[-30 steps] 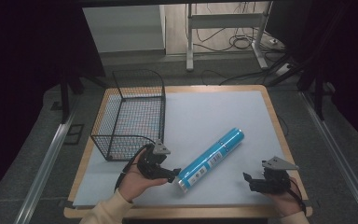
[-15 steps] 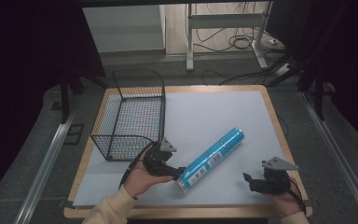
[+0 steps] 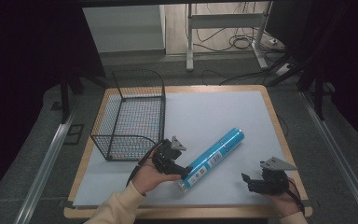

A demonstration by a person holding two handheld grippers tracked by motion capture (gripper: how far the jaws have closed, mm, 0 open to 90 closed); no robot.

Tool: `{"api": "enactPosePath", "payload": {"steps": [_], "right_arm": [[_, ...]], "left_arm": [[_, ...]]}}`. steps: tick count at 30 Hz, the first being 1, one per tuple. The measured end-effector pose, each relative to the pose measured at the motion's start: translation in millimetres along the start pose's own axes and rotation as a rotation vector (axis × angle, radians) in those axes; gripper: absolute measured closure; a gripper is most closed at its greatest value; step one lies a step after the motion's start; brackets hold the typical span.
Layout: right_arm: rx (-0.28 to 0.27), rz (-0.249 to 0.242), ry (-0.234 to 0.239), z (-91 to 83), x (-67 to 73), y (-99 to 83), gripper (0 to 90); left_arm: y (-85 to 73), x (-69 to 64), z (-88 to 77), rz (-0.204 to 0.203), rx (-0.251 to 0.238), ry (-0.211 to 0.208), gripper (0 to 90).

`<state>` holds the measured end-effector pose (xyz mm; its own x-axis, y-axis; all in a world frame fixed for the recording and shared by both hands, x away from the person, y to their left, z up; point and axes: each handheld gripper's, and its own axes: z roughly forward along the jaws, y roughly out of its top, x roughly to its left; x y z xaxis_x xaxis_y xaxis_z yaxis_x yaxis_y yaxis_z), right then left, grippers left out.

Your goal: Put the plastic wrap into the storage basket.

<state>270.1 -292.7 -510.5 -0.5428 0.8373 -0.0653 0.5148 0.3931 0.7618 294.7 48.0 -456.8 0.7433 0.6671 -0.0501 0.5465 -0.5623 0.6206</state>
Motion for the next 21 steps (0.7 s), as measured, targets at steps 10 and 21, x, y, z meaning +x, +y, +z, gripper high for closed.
{"api": "enactPosePath", "payload": {"steps": [10, 21], "right_arm": [[-0.005, -0.003, -0.013, -2.1, -3.0, -0.2, 14.4], [-0.012, -0.007, -0.011, -3.5, -3.7, -0.5, 14.6]], "left_arm": [[20.6, -12.8, 14.9, 0.050, 0.019, -0.001, 17.9], [37.3, -18.3, 26.6, 0.055, 0.024, -0.008, 16.8]]}}
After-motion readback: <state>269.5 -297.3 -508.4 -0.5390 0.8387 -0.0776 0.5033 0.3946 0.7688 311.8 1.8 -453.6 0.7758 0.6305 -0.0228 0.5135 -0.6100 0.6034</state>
